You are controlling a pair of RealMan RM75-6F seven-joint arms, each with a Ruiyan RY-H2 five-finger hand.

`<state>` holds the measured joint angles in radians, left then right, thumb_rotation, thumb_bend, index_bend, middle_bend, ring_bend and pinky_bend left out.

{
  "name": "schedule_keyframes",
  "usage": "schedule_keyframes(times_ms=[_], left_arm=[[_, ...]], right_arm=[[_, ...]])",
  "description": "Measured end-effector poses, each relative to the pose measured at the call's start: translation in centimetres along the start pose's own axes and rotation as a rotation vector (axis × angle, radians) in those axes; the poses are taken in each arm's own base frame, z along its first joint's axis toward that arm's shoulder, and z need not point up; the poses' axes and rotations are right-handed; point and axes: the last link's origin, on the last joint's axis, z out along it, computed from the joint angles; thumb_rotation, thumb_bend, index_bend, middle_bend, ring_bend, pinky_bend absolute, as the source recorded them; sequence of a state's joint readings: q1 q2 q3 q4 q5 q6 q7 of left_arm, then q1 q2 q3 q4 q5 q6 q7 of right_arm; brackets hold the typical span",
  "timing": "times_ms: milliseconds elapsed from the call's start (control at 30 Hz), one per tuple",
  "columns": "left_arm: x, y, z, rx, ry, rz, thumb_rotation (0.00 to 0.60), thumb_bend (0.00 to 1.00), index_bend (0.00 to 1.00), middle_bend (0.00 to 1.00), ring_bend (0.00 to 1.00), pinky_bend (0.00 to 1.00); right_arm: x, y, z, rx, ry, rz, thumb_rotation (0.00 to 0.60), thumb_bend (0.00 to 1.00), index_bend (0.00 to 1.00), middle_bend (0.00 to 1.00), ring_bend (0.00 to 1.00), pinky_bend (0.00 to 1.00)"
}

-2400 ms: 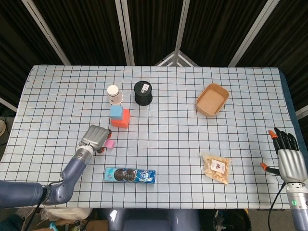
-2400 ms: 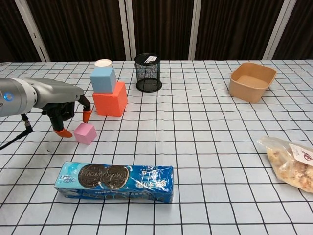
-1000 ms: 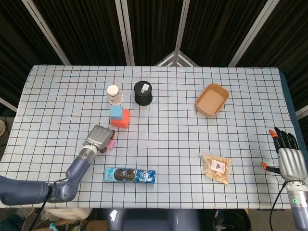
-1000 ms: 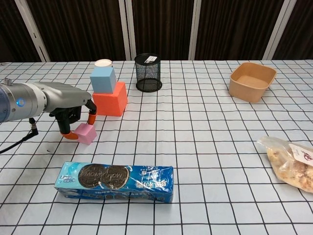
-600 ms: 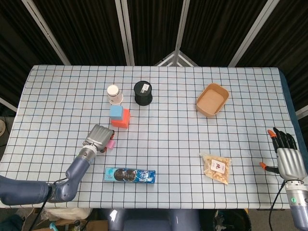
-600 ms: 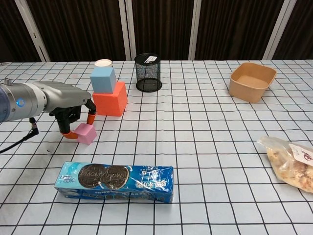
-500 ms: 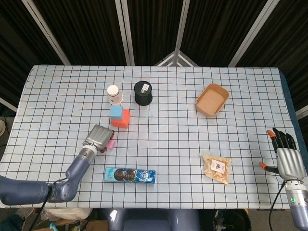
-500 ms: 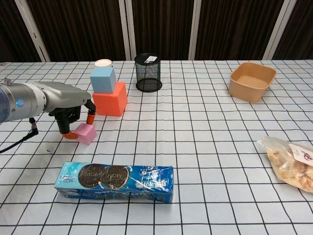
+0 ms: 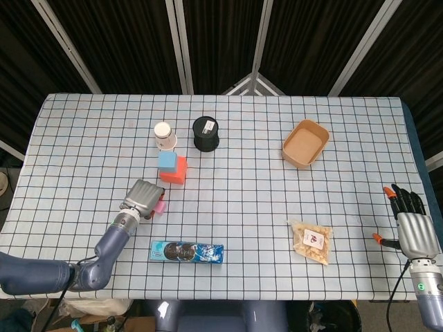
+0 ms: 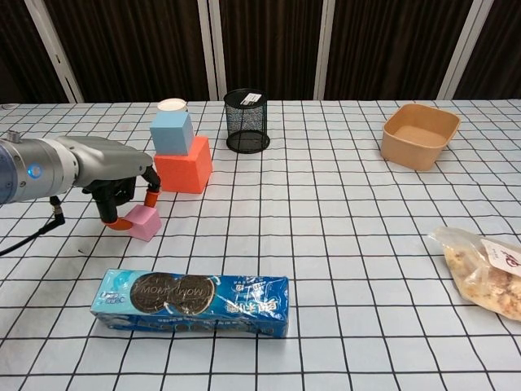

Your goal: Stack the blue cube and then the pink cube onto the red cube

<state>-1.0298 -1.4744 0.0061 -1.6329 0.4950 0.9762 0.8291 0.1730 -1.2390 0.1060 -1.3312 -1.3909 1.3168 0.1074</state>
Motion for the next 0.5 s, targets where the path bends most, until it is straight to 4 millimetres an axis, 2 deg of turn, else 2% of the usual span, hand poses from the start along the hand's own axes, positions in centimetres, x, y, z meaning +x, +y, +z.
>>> schedule_keyframes(times_ms=[267, 500], left_arm=[[0.4, 0.1, -0.3, -0.002, 0.014, -0.009, 0.600, 0.36, 0.45, 0.85, 0.69, 0.74], [1.9, -0.2, -1.4, 0.002, 0.041, -0.024, 0.600, 0.36, 0.45, 0.85, 0.69, 0.74]], right_arm=[[0.0, 0.0, 0.0, -0.001, 0.001, 0.003, 0.600, 0.09, 0.01, 0.04, 0.03, 0.04], [0.2, 0.0, -0.1, 0.004, 0.009, 0.008, 0.600, 0.09, 0.01, 0.04, 0.03, 0.04]])
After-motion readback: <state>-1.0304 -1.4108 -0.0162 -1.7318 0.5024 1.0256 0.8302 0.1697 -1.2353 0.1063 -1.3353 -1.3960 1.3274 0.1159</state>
